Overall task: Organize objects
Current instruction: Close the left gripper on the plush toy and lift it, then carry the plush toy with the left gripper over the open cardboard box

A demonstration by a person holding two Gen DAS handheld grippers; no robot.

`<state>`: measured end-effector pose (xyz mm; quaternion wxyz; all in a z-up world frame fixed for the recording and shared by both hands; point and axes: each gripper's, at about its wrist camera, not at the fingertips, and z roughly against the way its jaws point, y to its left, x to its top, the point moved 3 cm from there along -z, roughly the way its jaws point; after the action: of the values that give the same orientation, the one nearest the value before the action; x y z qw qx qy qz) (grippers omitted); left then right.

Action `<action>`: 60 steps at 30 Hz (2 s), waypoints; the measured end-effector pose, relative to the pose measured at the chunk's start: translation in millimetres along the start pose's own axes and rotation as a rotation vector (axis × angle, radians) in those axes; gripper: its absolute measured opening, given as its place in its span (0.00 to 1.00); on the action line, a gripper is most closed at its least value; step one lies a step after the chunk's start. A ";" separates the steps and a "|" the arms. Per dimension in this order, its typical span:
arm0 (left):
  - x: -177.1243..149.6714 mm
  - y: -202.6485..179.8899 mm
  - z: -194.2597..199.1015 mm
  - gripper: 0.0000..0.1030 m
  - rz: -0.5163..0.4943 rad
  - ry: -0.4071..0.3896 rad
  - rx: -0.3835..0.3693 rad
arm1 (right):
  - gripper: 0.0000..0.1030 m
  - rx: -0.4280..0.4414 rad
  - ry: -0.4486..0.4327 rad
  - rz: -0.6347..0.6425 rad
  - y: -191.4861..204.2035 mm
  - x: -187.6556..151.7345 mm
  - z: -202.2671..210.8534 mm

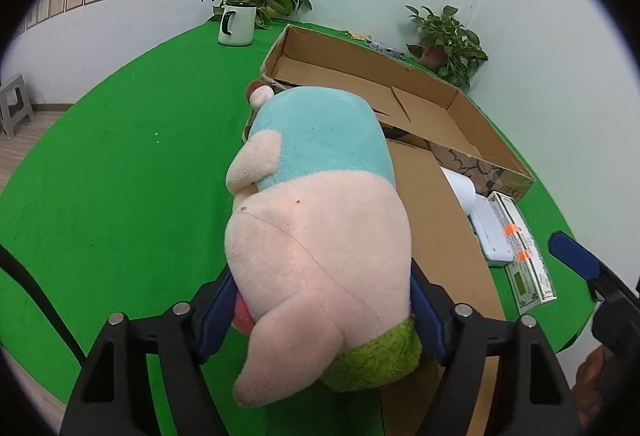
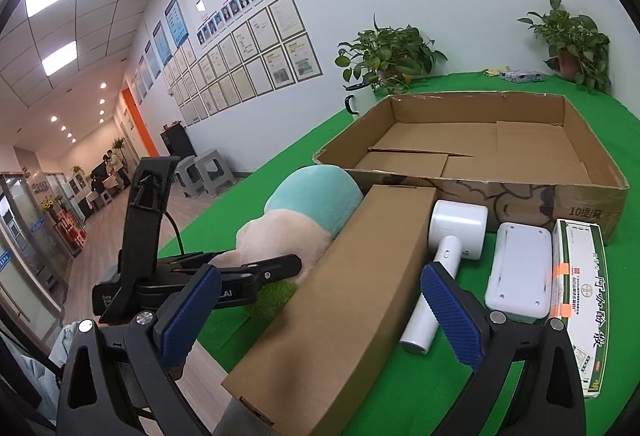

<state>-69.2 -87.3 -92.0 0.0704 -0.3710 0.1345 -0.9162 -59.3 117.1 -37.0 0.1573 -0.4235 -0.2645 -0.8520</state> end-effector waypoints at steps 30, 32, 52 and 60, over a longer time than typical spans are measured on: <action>-54.7 36.1 63.9 0.68 -0.004 -0.042 -0.027 | 0.88 -0.034 0.458 -0.018 108.7 18.8 -155.5; -52.9 34.5 63.2 0.67 -0.017 -0.052 -0.018 | 0.87 -0.042 0.452 -0.010 109.0 17.3 -160.2; 16.9 -39.4 77.2 0.60 -0.212 -0.240 0.071 | 0.67 0.022 0.171 0.002 82.5 63.3 -71.3; 98.6 -88.7 81.8 0.60 -0.328 -0.382 0.029 | 0.67 -0.026 -0.040 0.038 63.8 154.2 -2.0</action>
<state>-85.1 -41.2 55.9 -0.0498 -0.5534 0.0434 -0.8303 -120.4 57.5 106.5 0.1625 -0.4473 -0.2484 -0.8437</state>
